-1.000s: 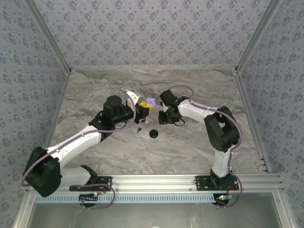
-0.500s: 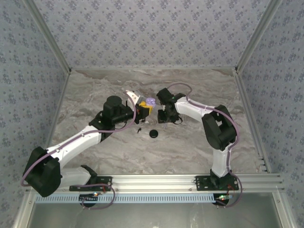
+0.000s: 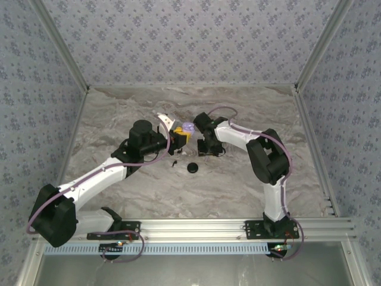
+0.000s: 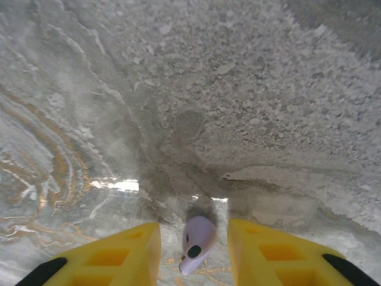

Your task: Insert wireless bluetooth earbuds into charging case

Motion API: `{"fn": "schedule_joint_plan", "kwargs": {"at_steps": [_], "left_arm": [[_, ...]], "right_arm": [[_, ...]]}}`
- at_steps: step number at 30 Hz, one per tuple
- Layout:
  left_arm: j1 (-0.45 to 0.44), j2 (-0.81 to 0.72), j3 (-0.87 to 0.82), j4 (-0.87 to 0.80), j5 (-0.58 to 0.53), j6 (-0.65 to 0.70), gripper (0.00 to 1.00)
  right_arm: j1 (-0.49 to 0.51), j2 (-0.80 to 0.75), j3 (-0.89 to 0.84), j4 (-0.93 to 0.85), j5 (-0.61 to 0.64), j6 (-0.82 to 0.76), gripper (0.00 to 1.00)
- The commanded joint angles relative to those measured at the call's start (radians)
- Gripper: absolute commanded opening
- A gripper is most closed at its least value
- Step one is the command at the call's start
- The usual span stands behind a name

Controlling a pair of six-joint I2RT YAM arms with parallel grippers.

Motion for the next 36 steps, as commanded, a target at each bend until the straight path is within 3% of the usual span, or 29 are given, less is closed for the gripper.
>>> {"fn": "schedule_joint_plan", "kwargs": {"at_steps": [1, 12, 23, 30, 36], "left_arm": [[0.005, -0.028, -0.007, 0.032, -0.007, 0.008, 0.21], [0.005, -0.030, -0.008, 0.031, -0.005, 0.008, 0.21], [0.006, -0.045, -0.014, 0.025, -0.010, 0.008, 0.21], [0.007, -0.047, -0.017, 0.028, -0.012, 0.005, 0.21], [0.006, -0.047, -0.014, 0.021, -0.013, 0.007, 0.21]], "right_arm": [[0.007, 0.023, 0.031, -0.042, 0.021, 0.021, 0.34], [-0.003, 0.023, 0.037, -0.067, 0.062, -0.045, 0.18], [-0.063, -0.004, 0.033, -0.133, 0.103, -0.397, 0.18], [-0.066, 0.035, 0.038, -0.139, 0.069, -0.455, 0.20], [-0.068, 0.022, 0.040, -0.129, 0.054, -0.374, 0.35]]}}
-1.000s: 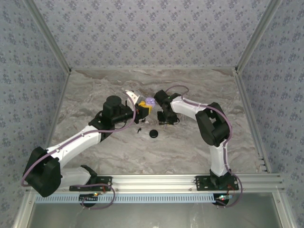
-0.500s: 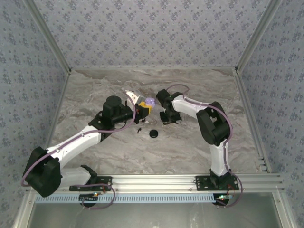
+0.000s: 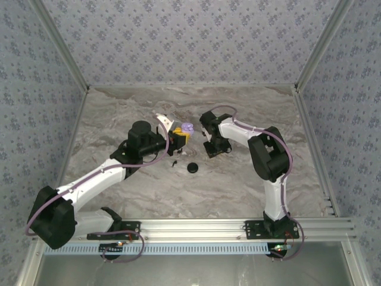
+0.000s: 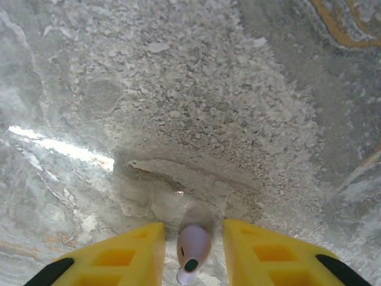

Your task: Insert wireless bluetooth earbuds into charging case

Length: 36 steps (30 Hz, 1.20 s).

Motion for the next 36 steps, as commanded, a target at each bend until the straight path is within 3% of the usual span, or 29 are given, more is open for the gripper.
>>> {"fn": "schedule_joint_plan", "kwargs": {"at_steps": [1, 13, 36], "left_arm": [[0.005, -0.027, 0.000, 0.021, -0.010, 0.006, 0.21], [0.005, -0.022, 0.004, 0.014, -0.010, 0.008, 0.21], [0.007, -0.009, 0.006, 0.016, -0.011, 0.005, 0.21]], "right_arm": [[-0.002, 0.003, 0.020, -0.029, -0.016, 0.060, 0.37], [-0.027, -0.016, -0.017, -0.011, -0.028, 0.298, 0.36], [0.015, 0.027, 0.009, -0.015, -0.074, 0.281, 0.27]]}}
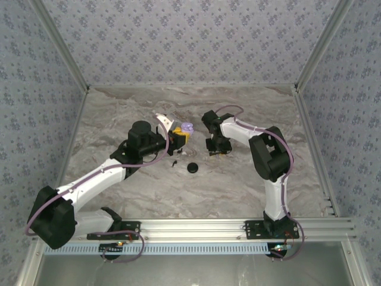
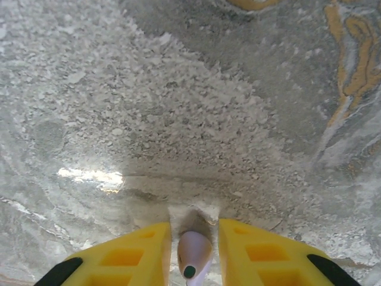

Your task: Insert wireless bluetooth earbuds into charging case

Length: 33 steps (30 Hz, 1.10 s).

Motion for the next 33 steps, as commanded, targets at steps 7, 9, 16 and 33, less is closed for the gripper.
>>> {"fn": "schedule_joint_plan", "kwargs": {"at_steps": [7, 9, 16, 33], "left_arm": [[0.006, -0.007, 0.010, 0.014, -0.004, 0.005, 0.21], [0.006, -0.007, 0.011, 0.013, -0.004, 0.006, 0.22], [0.006, -0.006, 0.016, 0.008, -0.003, 0.006, 0.21], [0.006, 0.054, 0.022, -0.041, -0.078, -0.039, 0.21]], "right_arm": [[0.039, 0.038, 0.046, -0.050, -0.037, -0.048, 0.27], [0.042, 0.041, 0.052, -0.058, -0.020, -0.053, 0.27], [0.043, 0.057, 0.061, -0.066, 0.004, -0.045, 0.25], [0.018, -0.110, -0.029, 0.054, 0.092, -0.128, 0.17]]}}
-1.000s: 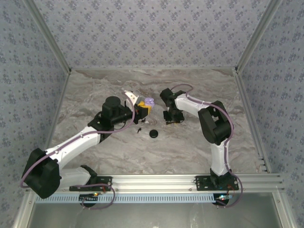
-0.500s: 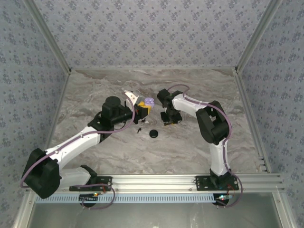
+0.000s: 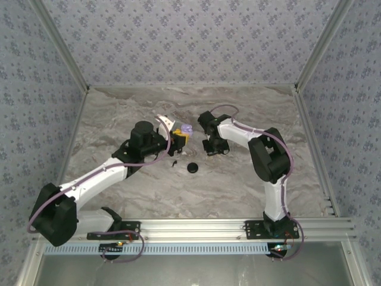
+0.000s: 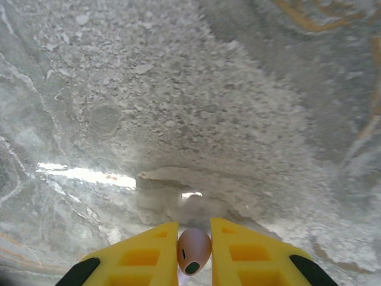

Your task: Insert wireless bluetooth earbuds into charging case

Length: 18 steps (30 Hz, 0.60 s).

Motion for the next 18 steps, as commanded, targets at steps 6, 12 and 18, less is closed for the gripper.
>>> {"fn": "schedule_joint_plan", "kwargs": {"at_steps": [6, 12, 18], "left_arm": [[0.006, 0.087, 0.002, 0.031, -0.061, -0.116, 0.21], [0.004, 0.162, -0.001, 0.064, -0.044, -0.171, 0.21], [-0.002, 0.230, 0.015, 0.089, -0.008, -0.206, 0.21]], "right_arm": [[-0.029, -0.191, -0.089, 0.111, 0.056, -0.056, 0.17], [-0.028, -0.274, -0.131, 0.164, 0.054, -0.072, 0.17], [-0.022, -0.333, -0.142, 0.189, 0.038, -0.090, 0.17]]}}
